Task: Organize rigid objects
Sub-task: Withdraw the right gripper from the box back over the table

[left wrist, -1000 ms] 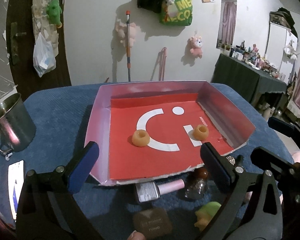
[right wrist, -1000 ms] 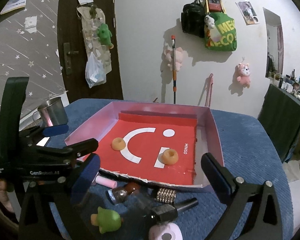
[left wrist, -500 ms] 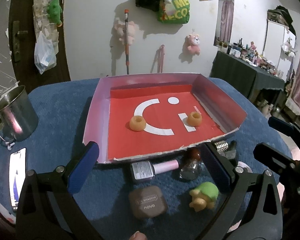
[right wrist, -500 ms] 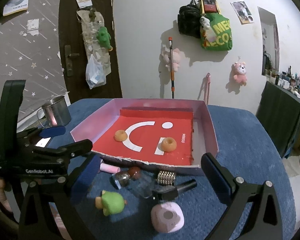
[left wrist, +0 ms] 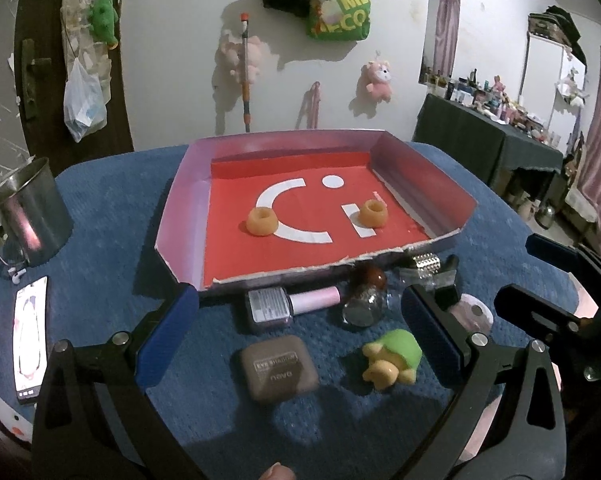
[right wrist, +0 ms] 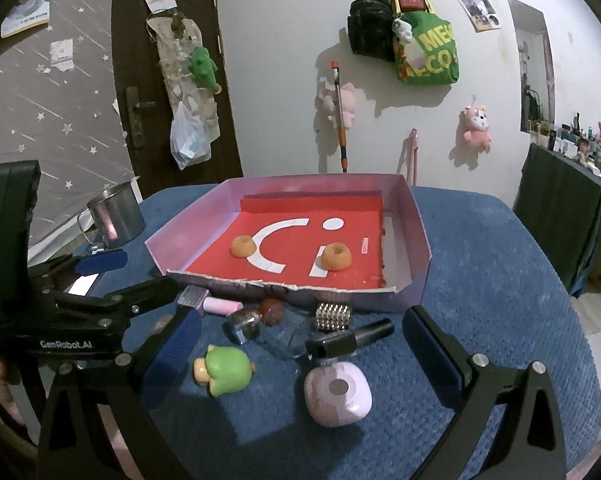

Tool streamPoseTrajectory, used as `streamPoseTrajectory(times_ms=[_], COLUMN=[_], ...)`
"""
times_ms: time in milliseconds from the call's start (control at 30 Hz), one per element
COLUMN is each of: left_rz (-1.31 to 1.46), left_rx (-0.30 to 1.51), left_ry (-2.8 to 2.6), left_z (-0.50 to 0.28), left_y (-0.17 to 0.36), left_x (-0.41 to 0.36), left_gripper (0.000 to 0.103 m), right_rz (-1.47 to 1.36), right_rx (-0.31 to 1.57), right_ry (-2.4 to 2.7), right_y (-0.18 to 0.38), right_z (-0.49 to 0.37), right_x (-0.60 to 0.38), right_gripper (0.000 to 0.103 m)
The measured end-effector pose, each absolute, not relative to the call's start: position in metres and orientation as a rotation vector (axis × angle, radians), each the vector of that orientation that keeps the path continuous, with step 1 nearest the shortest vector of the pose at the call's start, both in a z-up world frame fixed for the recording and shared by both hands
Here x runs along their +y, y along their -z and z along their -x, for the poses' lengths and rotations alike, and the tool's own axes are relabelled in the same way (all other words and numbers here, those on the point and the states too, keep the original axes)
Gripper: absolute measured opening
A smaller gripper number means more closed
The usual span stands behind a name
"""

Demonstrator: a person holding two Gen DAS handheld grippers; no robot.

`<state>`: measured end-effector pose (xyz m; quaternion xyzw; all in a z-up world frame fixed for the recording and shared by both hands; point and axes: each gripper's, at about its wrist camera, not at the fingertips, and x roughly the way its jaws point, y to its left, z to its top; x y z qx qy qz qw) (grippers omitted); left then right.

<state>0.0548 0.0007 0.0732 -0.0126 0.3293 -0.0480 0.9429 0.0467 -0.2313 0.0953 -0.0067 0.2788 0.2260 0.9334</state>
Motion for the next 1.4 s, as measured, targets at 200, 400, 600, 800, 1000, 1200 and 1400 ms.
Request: streamPoseTrajectory(times_ms=[200,400,600,800,1000,1200,1400], left_rz=[0.038,0.05,0.06,0.08,0.088,0.094,0.095], left_rx=[0.693,0.715,0.744,0.762,0.784,0.814,0.828], left_ry=[0.095,0.094,0.097,0.105,0.111,0.096,0.019], left_z=[-0.047,-0.041,-0.036,-0.03,-0.026,-0.025,-0.029], left_y=[-0.066,-0.058,-0.047,-0.039,-0.03,-0.021,-0.015], left_x=[0.002,0.004,0.005,0.007,0.006,0.009,0.017], left_gripper=[0.103,0.103,0.103,0.103,0.103,0.103,0.102], right_rz=[0.02,0.016,0.011,0.007,-0.007,-0.015,-0.005], right_rx=[0.583,0.602,0.623,0.646,0.679,0.702,0.718], right_ry=[-0.465,-0.467,-0.467,-0.465,-0.449,-0.434,-0.415], right_y=[-0.091,-0.084,-0.077,-0.069,-0.057,-0.048,-0.039], right_z=[-0.042,-0.038,-0.034,-0.033,-0.035,-0.037,-0.042], right_x=[-0.231,-0.231,-0.231,-0.231,-0.235,-0.239,-0.239], right_gripper=[0.103,0.103,0.103,0.103,0.103,0.103,0.098])
